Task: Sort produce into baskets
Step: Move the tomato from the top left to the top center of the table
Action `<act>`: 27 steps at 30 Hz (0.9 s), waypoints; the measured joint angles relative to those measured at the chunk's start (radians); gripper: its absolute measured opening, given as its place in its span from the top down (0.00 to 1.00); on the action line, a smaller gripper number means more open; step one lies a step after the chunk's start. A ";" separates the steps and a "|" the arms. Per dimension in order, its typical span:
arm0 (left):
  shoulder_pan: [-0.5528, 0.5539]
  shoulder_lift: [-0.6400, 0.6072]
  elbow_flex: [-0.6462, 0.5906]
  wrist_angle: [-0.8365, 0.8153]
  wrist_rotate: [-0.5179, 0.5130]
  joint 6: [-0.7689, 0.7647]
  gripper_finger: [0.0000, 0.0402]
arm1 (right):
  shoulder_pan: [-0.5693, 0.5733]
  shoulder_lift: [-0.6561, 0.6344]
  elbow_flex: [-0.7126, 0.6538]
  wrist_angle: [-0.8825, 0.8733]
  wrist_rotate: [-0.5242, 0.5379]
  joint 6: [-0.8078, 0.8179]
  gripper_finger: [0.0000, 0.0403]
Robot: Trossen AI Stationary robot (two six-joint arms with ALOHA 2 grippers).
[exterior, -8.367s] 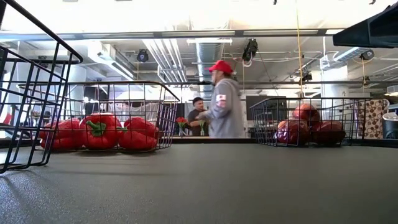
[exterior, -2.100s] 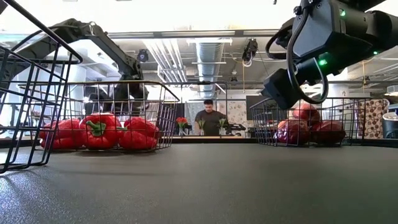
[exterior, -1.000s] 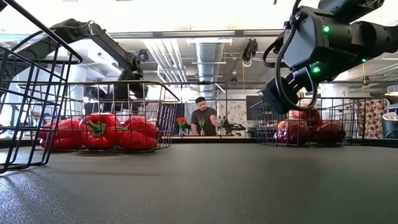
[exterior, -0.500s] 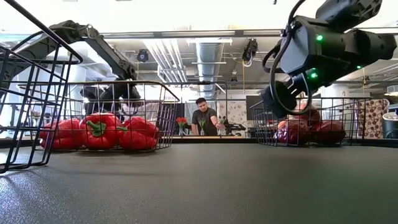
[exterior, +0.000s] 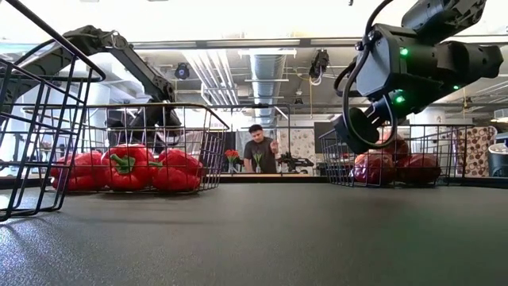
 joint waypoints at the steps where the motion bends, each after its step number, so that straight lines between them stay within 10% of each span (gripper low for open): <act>1: -0.002 0.000 0.003 0.000 0.001 0.008 1.00 | 0.000 0.000 0.000 0.001 0.000 0.000 0.05; 27: -0.076 -0.003 -0.050 0.000 0.034 -0.086 1.00 | -0.016 0.000 -0.008 0.018 -0.004 0.000 0.05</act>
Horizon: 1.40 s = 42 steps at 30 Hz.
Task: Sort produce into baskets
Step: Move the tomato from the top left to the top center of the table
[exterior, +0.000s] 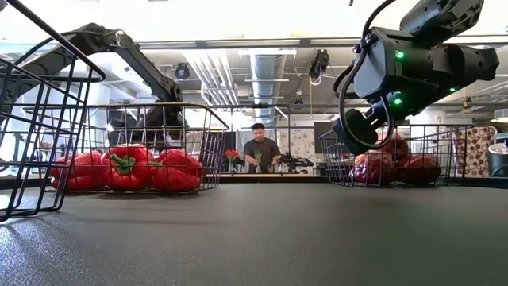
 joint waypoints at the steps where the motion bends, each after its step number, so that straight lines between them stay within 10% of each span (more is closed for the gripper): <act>1: -0.005 0.000 0.000 0.000 -0.002 0.005 1.00 | 0.000 0.000 0.000 0.000 0.000 0.000 0.05; 20: -0.020 -0.330 -0.219 0.080 -0.127 -0.031 1.00 | 0.000 0.000 0.000 0.016 -0.004 0.000 0.05; 42: -0.031 -0.214 -0.203 0.000 -0.206 0.012 1.00 | 0.001 0.000 0.000 0.026 -0.033 -0.020 0.05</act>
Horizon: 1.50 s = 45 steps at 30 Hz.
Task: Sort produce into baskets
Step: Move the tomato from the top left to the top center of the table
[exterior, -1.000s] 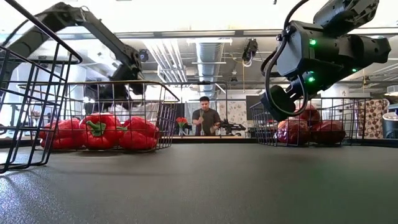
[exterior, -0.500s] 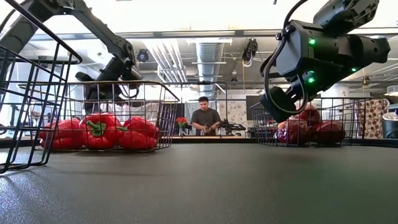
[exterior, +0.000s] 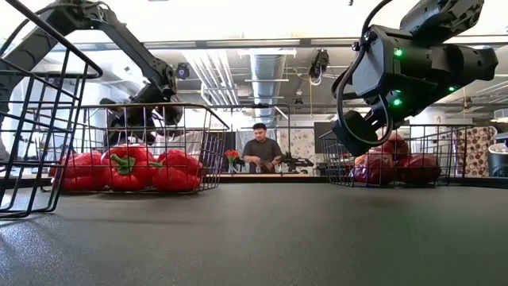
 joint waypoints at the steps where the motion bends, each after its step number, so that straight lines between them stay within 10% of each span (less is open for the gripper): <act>1: 0.000 0.000 0.000 0.000 0.001 0.007 1.00 | 0.000 0.000 0.000 0.001 0.000 0.000 0.05; 27: 0.011 0.000 0.000 0.044 0.107 0.129 1.00 | -0.001 0.000 0.000 0.020 0.000 -0.008 0.05; 45: 0.012 0.002 -0.025 0.072 -0.082 0.156 1.00 | -0.001 0.000 -0.004 0.028 0.002 -0.006 0.05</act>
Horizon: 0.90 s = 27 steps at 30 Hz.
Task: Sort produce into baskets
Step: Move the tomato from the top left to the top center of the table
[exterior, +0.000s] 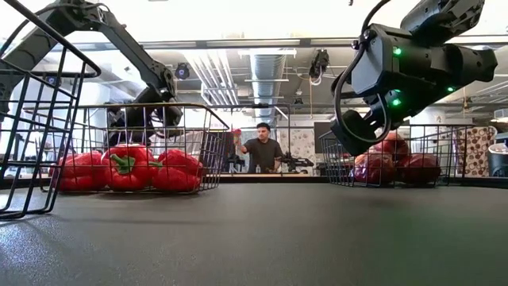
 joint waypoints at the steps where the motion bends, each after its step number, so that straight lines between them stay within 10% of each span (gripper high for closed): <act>1: 0.001 0.000 0.010 -0.003 0.000 0.004 1.00 | -0.001 0.000 0.000 0.007 0.000 -0.001 0.05; 6: 0.010 0.000 0.054 0.058 0.048 0.006 1.00 | -0.012 0.000 -0.001 0.052 0.000 -0.015 0.05; 11: 0.066 0.000 0.111 0.069 0.326 -0.115 1.00 | -0.017 0.000 -0.002 0.069 -0.010 -0.027 0.05; 27: 0.092 -0.001 0.167 0.156 0.313 -0.442 1.00 | -0.027 0.000 -0.004 0.074 -0.026 -0.028 0.05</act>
